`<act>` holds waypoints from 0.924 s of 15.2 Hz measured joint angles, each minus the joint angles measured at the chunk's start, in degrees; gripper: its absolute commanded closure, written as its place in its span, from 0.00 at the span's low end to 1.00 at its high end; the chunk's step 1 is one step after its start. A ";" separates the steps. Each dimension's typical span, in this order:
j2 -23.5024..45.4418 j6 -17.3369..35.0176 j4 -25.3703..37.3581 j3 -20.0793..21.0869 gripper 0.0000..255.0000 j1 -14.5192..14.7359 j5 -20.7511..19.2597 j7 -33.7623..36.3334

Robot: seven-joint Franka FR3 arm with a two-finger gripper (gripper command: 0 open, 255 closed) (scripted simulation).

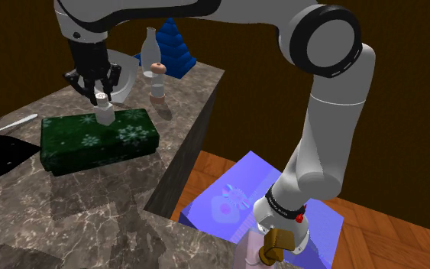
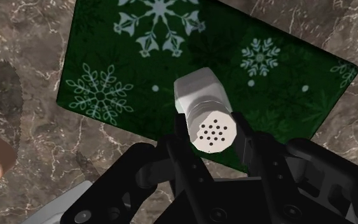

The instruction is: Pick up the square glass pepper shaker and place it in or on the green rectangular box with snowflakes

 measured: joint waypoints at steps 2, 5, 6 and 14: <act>-0.09 1.43 -1.52 -0.03 1.00 -0.09 -0.01 0.09; 0.09 2.36 -2.28 -0.06 1.00 -0.10 -0.09 0.15; 0.09 2.43 -2.33 -0.06 1.00 -0.11 -0.09 0.16; 0.08 2.50 -2.40 -0.06 0.00 -0.11 -0.09 0.16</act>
